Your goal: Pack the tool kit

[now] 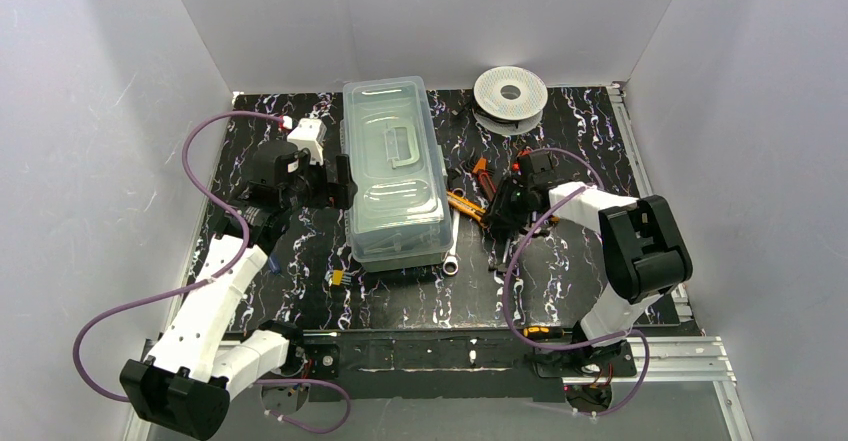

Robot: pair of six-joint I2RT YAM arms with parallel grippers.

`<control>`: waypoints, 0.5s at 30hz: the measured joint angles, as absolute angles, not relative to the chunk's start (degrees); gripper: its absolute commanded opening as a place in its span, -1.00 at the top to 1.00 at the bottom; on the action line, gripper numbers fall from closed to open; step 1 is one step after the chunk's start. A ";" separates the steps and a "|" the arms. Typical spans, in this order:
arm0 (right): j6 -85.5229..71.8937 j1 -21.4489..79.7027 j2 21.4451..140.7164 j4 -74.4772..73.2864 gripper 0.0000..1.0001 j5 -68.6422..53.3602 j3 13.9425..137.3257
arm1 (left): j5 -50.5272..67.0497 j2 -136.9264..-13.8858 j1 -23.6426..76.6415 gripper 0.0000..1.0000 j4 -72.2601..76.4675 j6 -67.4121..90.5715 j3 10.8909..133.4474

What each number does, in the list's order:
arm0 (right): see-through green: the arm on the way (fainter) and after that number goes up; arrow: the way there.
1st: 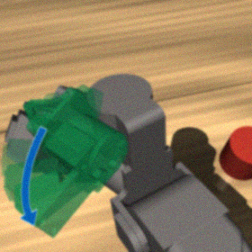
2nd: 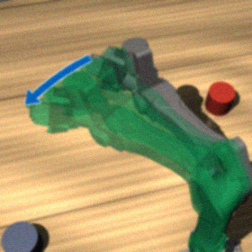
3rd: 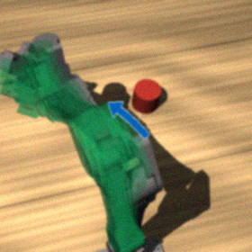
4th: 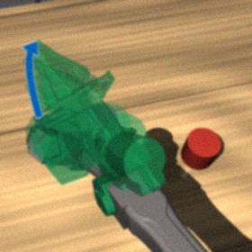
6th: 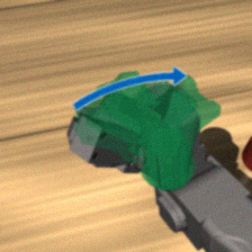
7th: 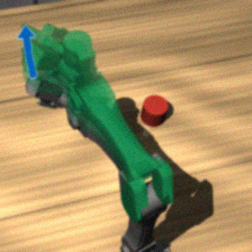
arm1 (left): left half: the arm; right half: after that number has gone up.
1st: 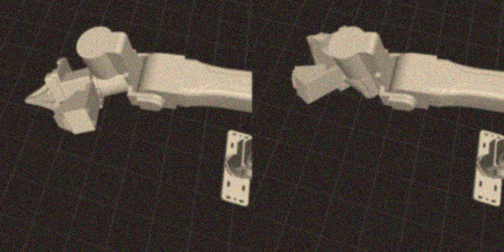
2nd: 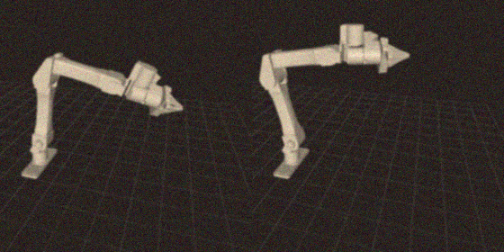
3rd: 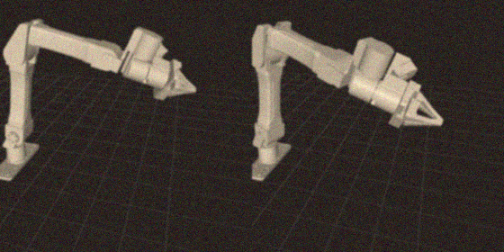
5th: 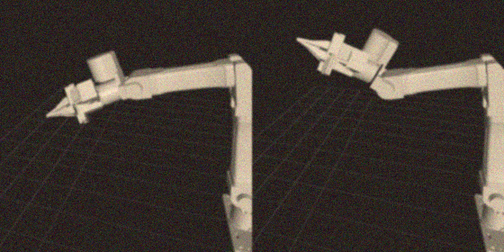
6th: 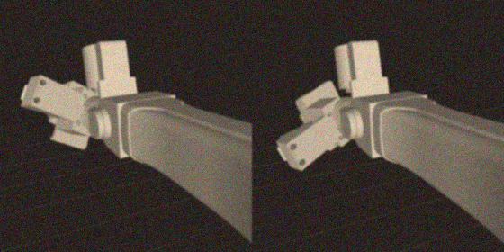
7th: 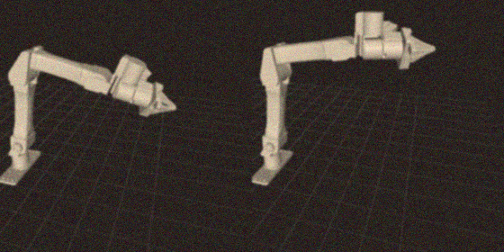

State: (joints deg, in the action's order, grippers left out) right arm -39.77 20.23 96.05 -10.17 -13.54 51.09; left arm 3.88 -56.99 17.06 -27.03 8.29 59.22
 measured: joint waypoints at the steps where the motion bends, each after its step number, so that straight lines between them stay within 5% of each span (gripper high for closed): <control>1: -39.31 19.59 96.05 -10.79 0.01 -13.04 51.40 | 3.88 -57.01 17.06 -0.96 -27.03 8.29 59.22; 7: -36.34 18.37 95.85 -15.05 -0.63 -12.14 54.04 | 3.36 -57.47 17.06 -0.96 -27.22 8.36 59.31; 15: -31.40 18.00 86.32 -20.56 -0.69 -14.72 58.67 | 3.20 -63.13 17.06 -0.97 -31.88 11.05 71.00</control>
